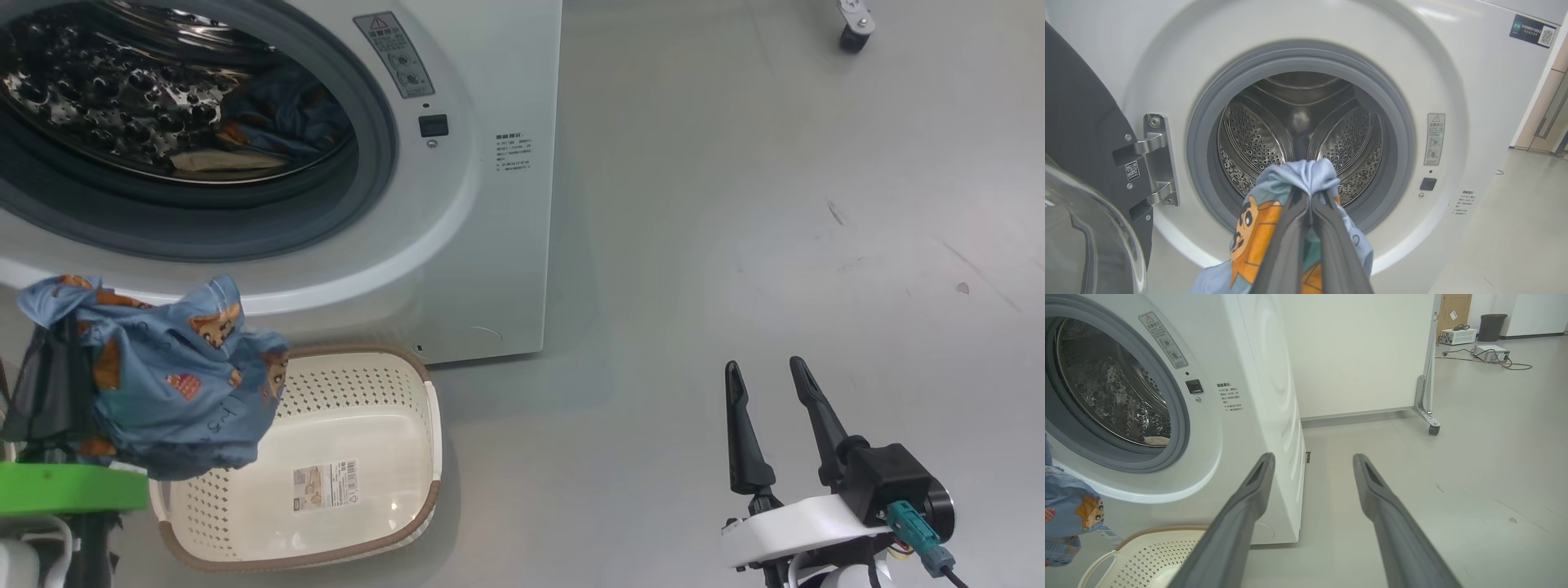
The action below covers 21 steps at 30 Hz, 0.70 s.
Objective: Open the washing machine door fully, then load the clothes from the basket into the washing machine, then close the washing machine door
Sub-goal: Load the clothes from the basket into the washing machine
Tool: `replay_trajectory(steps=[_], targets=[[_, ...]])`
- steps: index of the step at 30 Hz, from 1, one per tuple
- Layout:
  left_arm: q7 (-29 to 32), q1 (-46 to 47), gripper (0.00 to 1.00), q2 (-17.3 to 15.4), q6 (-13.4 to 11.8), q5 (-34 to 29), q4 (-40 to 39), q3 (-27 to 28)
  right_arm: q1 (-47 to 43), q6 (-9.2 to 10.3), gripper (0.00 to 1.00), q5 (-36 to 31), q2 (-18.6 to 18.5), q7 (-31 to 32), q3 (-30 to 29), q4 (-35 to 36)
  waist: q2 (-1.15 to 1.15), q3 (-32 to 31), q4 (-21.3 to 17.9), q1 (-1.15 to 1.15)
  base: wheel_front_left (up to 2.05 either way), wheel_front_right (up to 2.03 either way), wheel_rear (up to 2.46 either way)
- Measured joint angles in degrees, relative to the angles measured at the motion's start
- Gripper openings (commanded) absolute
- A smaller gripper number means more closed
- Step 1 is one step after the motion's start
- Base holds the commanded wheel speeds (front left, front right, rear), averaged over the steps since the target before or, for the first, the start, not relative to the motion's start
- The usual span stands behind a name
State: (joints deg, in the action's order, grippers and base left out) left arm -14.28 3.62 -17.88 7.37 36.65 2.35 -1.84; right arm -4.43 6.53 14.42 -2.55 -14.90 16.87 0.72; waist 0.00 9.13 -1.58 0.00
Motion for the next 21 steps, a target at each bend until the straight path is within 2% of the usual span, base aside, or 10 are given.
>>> replay_trajectory(steps=[16,21], targets=[[-0.16,12.61,0.0,-5.7,0.0,2.76,3.01,0.51,3.04,0.23,1.0,-0.41,-0.04,0.0,3.87,2.59,0.0,7.94,-3.07,0.01,0.0,0.0,0.0],[-0.18,17.95,0.0,-8.87,0.0,4.6,3.41,1.44,3.95,0.65,1.0,-0.46,-0.07,0.0,5.32,3.79,0.0,11.37,-4.0,0.01,0.0,0.0,0.0]])
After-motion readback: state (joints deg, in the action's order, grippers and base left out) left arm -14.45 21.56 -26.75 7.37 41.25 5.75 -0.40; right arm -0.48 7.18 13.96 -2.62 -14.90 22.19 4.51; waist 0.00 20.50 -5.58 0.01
